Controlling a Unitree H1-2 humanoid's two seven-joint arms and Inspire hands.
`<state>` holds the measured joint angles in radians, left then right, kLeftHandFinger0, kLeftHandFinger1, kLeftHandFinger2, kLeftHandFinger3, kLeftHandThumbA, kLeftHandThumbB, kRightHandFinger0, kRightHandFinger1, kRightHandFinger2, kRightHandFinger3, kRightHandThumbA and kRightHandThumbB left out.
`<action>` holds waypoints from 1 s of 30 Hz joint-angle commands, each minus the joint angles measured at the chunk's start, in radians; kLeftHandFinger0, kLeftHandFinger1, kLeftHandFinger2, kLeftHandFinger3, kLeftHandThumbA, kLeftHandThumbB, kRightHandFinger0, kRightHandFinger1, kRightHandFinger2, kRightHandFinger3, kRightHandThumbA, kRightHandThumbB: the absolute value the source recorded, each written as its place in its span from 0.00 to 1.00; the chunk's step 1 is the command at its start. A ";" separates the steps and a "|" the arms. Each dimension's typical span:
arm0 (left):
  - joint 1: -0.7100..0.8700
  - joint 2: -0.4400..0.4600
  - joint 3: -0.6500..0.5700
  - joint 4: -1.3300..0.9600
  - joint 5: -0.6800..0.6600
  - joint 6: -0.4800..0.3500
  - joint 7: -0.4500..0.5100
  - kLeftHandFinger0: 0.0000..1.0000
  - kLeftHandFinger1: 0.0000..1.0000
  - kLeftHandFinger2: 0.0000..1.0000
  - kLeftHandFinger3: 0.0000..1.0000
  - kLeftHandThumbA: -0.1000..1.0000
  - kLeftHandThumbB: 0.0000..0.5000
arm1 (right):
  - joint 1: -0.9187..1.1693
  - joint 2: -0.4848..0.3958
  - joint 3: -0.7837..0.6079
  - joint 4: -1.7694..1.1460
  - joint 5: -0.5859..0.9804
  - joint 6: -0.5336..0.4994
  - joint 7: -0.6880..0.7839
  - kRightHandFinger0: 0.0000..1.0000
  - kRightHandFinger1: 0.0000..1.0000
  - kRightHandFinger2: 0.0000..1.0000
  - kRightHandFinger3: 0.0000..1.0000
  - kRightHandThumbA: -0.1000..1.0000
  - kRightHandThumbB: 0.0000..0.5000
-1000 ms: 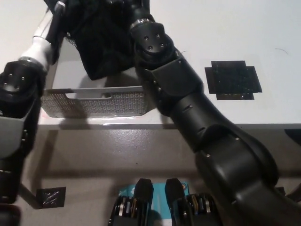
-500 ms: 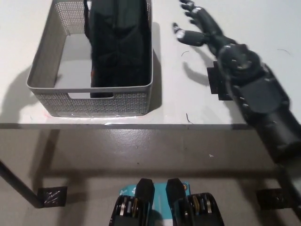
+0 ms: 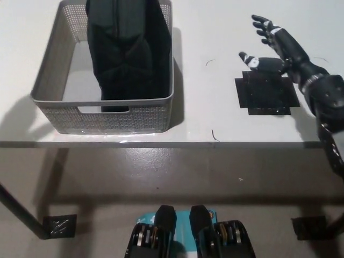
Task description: Use both hands to pick up a lunch bag on the right hand side and place it into a container on the left hand side
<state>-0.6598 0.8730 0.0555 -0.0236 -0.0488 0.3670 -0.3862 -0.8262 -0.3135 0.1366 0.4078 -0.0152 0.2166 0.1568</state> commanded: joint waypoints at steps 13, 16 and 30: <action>0.253 -0.369 0.142 -0.532 -0.154 -0.057 0.121 1.00 1.00 1.00 1.00 1.00 0.59 | 0.413 0.081 -0.231 -0.918 0.280 -0.060 -0.029 1.00 1.00 1.00 1.00 1.00 0.48; 0.313 -0.420 0.128 -0.579 -0.142 -0.104 0.107 1.00 1.00 1.00 1.00 1.00 0.68 | 0.537 0.081 -0.250 -1.019 0.312 -0.096 -0.027 1.00 1.00 1.00 1.00 1.00 0.43; 0.593 -0.567 0.094 -0.598 -0.181 -0.258 0.019 1.00 1.00 1.00 1.00 1.00 0.63 | 0.852 0.170 -0.214 -0.875 0.337 -0.307 0.054 1.00 1.00 1.00 1.00 1.00 0.54</action>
<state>-0.1434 0.3462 0.1668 -0.6287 -0.2006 0.2653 -0.3780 -0.0178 -0.1809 -0.0873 -0.5061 0.2525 0.0768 0.1697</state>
